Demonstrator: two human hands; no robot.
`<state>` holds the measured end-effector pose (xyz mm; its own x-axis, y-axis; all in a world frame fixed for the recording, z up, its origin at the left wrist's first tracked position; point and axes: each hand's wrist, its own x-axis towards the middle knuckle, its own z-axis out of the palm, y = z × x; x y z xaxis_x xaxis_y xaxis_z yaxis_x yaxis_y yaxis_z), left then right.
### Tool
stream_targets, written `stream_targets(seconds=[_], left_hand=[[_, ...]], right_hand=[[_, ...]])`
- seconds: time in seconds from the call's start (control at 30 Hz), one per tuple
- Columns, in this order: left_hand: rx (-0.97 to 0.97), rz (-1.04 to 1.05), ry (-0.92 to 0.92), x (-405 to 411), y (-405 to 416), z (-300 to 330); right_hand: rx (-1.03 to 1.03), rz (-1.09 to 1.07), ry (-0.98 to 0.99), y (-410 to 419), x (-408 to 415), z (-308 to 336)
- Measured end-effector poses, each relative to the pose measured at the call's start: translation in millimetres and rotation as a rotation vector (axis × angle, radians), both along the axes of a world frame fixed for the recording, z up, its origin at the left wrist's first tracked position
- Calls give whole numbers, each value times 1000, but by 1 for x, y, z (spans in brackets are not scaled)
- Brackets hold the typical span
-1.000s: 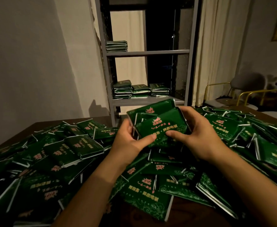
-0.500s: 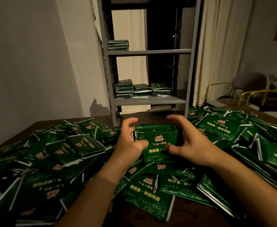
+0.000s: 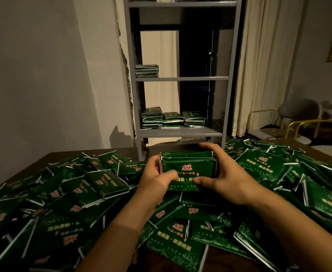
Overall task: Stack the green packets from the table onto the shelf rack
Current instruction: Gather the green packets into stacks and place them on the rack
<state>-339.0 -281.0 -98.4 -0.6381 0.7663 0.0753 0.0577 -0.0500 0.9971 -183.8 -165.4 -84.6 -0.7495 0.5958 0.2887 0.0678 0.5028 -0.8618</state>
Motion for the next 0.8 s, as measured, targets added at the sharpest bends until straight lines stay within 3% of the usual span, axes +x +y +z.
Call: stream_targets(seconds=[0.23, 0.33, 0.37, 0.43, 0.5, 0.6, 0.8], left_hand=[[130, 41, -138, 0, 1, 29], [130, 96, -143, -6, 0, 44], [118, 102, -151, -9, 0, 48], [76, 89, -184, -15, 0, 58], [41, 61, -226, -17, 4, 68], [6, 7, -291, -17, 14, 80], [-93, -71, -289, -35, 43, 95]], right_hand=[[-251, -7, 84, -12, -1, 35], [-240, -59, 58, -16, 3, 43], [-86, -135, 78, -15, 7, 45], [524, -285, 76, -13, 18, 52], [1006, -204, -33, -9, 24, 54], [1237, -114, -105, 1, 15, 54], [1331, -154, 55, 24, -4, 60]])
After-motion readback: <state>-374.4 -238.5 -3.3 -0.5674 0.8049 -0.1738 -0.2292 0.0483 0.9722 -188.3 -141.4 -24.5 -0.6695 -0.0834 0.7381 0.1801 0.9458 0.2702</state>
